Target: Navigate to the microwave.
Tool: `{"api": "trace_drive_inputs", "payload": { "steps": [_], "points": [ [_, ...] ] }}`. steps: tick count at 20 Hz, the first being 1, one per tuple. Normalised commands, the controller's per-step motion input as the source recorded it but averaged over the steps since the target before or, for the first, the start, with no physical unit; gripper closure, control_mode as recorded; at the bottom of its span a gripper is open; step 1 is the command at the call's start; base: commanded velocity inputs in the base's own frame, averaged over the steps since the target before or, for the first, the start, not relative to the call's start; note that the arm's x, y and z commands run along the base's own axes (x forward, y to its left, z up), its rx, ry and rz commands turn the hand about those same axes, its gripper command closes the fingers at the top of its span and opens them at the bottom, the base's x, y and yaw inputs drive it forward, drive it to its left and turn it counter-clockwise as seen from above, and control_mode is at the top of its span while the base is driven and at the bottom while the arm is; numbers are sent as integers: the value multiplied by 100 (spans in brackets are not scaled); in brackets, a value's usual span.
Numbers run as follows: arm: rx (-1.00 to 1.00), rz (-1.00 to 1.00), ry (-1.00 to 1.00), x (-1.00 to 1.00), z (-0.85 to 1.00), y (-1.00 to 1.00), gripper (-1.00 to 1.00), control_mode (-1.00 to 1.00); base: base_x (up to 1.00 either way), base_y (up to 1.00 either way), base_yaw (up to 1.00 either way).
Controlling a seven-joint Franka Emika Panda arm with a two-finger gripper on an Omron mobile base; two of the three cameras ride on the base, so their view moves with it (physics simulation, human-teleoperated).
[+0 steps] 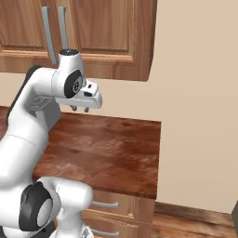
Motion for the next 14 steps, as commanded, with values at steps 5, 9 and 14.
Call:
{"api": "trace_drive_inputs", "payload": {
  "steps": [5,9,14],
  "points": [
    [0,0,0,-79,0,-1,-100,-100,0,0,0],
    [0,0,-4,-100,0,0,-100,-100,0,0,0],
    [0,0,-30,-97,0,0,-100,-100,0,0,0]
  ]
}}
